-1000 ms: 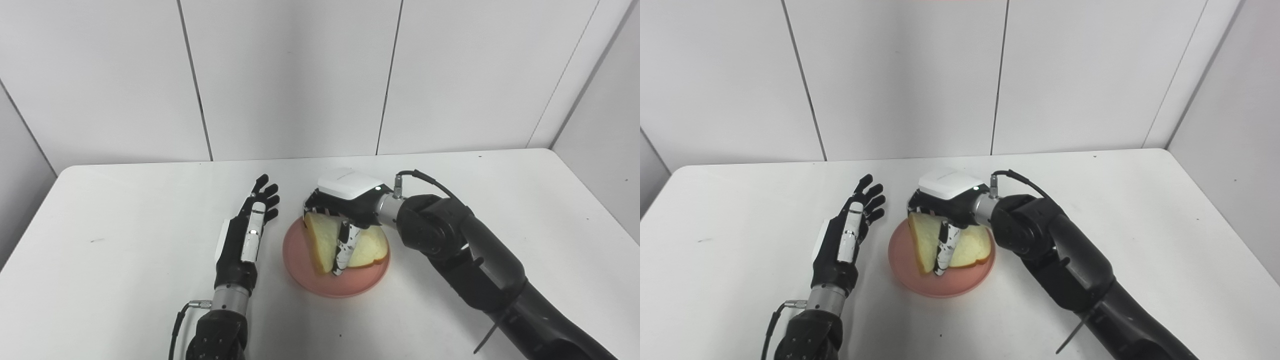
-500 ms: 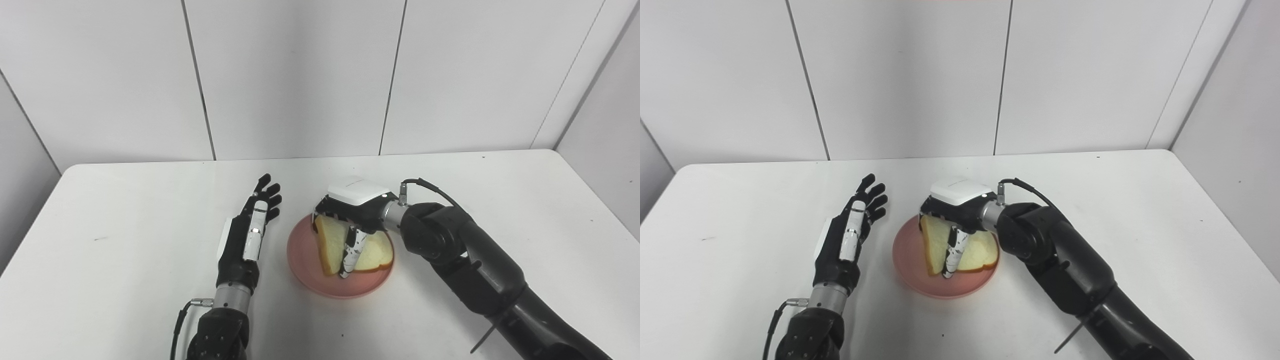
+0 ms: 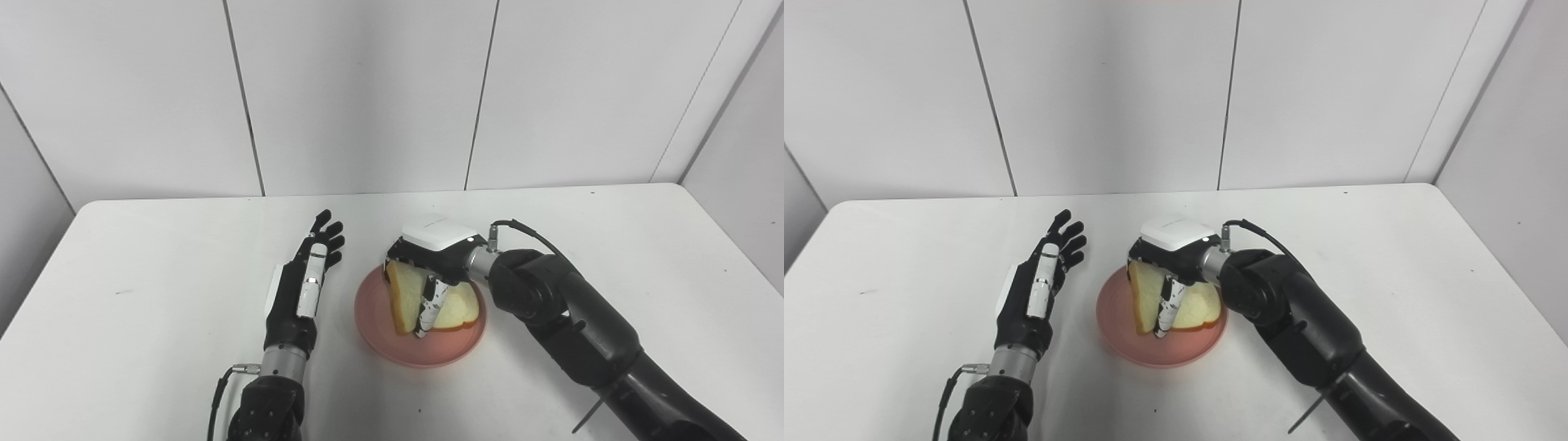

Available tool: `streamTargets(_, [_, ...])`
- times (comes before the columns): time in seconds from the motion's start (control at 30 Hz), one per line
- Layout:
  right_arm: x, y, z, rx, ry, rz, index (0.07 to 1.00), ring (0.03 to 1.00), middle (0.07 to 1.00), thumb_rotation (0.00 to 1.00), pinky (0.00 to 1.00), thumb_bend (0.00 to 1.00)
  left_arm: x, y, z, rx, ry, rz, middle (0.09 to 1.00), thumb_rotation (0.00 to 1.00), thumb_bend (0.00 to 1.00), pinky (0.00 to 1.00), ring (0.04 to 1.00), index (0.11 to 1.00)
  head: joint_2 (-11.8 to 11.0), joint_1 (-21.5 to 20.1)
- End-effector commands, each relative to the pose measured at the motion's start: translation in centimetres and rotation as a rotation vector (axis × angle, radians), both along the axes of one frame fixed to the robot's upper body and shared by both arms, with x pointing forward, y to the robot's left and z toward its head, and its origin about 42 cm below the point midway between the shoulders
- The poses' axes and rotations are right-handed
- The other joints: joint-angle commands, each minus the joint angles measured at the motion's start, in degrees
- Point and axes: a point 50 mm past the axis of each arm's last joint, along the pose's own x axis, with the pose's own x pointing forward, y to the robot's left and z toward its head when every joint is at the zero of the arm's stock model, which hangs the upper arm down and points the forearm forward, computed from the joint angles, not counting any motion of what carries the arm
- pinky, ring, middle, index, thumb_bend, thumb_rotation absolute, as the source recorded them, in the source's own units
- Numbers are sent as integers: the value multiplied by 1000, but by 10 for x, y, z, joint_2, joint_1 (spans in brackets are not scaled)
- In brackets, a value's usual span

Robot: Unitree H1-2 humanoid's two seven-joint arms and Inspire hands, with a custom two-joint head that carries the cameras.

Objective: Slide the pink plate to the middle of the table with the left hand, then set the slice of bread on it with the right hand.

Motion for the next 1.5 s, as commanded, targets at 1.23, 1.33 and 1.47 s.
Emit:
streamTargets(1.23, [-35,-13,95,-71,-97,-50,960,938,964,369,869,1000,7,0,25,-14,-93,-17,898,1000,442,889,887,897,1,-10])
streamTargets(1.33, [-39,-21,106,-65,-118,-59,973,948,970,381,914,1000,7,2,24,-16,-96,-14,897,1000,442,891,888,899,0,-13])
streamTargets(1.47, [-39,-31,112,72,-118,-98,994,956,979,393,898,1000,7,4,24,-11,-96,-20,905,1000,435,894,895,907,-5,-17])
